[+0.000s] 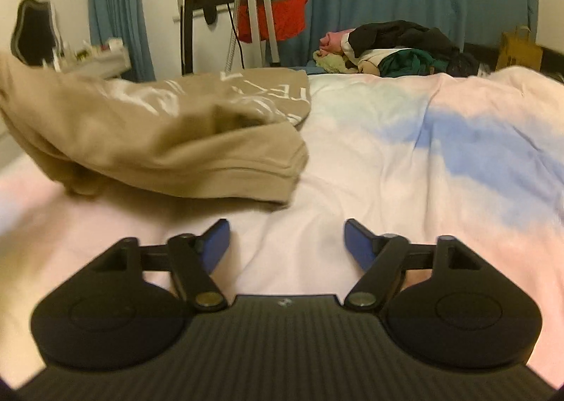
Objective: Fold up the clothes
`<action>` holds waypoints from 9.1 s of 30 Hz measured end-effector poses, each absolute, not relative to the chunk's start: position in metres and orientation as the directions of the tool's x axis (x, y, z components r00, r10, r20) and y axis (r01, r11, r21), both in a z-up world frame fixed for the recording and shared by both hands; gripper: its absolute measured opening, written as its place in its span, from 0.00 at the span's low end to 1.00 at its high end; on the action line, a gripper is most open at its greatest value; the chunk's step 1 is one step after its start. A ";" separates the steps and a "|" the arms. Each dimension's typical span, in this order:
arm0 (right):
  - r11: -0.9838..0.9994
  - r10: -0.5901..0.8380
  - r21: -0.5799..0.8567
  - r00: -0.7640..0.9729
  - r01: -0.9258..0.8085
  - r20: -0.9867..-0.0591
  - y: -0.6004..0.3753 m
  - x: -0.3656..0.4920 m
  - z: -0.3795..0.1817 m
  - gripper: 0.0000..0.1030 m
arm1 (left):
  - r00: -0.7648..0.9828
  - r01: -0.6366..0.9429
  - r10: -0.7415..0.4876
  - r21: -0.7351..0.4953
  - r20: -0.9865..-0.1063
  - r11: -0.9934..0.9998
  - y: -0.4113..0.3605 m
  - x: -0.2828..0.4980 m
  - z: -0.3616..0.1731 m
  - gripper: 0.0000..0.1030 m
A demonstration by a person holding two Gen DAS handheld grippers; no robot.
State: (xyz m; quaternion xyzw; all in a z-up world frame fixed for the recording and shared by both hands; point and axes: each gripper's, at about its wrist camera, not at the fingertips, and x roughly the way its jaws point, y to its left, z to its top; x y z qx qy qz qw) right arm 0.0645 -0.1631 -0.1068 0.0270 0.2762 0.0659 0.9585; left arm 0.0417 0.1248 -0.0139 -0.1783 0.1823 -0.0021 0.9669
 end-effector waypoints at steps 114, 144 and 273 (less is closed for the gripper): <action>0.920 0.269 0.334 0.950 -0.204 -0.160 -0.161 0.078 -0.053 0.12 | 0.940 0.243 -0.144 0.313 -0.308 0.918 0.001 0.062 -0.043 0.81; 0.992 -0.118 0.004 0.924 0.128 -0.363 -0.171 0.067 -0.078 0.65 | 0.906 -0.292 0.302 0.079 -0.297 0.953 0.079 0.053 -0.001 0.85; 0.858 0.241 0.509 0.821 0.069 -0.518 -0.267 0.085 -0.090 0.72 | 0.761 -0.359 -0.266 -0.726 -0.592 0.587 0.192 0.332 -0.077 0.05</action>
